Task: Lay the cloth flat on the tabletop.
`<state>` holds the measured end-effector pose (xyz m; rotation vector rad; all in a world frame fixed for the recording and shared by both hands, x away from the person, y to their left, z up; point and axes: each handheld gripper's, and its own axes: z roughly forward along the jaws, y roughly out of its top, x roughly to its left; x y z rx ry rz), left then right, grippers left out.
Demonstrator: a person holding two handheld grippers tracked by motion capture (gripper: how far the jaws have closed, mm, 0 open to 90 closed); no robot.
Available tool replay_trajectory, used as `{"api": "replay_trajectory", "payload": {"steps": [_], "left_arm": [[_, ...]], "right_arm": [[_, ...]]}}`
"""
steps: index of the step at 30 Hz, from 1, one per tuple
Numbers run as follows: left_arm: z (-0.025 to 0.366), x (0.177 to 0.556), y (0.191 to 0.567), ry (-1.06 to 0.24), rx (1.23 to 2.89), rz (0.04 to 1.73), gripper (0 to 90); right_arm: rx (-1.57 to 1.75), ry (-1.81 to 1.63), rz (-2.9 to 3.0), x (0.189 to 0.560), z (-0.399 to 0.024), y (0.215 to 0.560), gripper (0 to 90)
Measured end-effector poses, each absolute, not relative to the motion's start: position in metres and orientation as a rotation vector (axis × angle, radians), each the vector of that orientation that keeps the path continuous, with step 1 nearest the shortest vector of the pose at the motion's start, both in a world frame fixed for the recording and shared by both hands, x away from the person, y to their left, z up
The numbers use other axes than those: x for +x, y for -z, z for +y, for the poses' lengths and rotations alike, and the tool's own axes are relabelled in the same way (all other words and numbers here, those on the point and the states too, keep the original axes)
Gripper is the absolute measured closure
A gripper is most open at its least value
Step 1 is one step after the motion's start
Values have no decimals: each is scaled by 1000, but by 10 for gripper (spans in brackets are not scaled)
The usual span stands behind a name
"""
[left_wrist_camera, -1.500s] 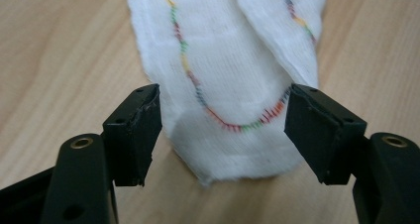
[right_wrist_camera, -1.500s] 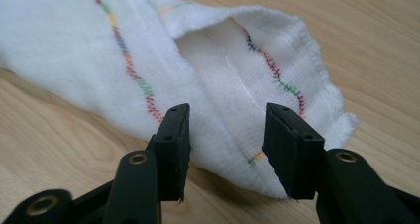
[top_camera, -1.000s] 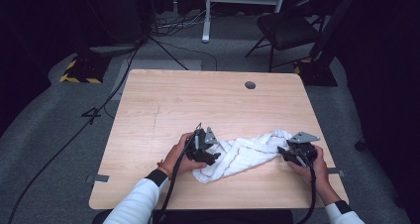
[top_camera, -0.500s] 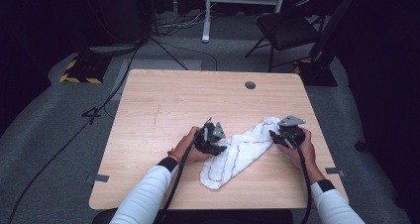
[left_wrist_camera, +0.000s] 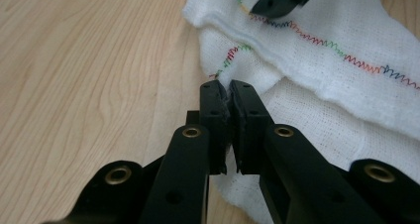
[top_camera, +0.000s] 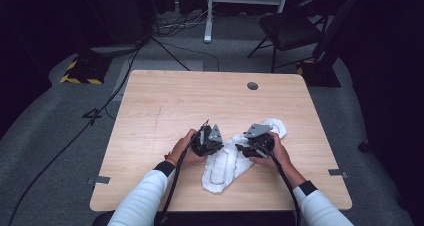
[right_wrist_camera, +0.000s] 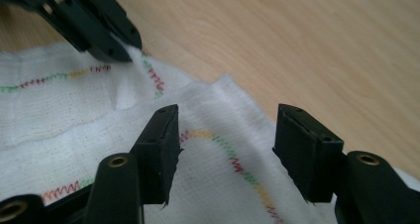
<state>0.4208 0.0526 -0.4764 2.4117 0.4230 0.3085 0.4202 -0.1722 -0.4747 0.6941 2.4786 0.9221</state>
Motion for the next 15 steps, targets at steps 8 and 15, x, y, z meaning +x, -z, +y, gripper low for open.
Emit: {"api": "replay_trajectory", "payload": {"steps": [8, 15], "left_arm": [[66, 419, 477, -309, 2417, 455, 851], [82, 423, 475, -327, 2395, 546, 852]], "right_arm": [[718, -944, 2556, 424, -168, 481, 784], [672, -1022, 2509, 414, -182, 466, 900]]}}
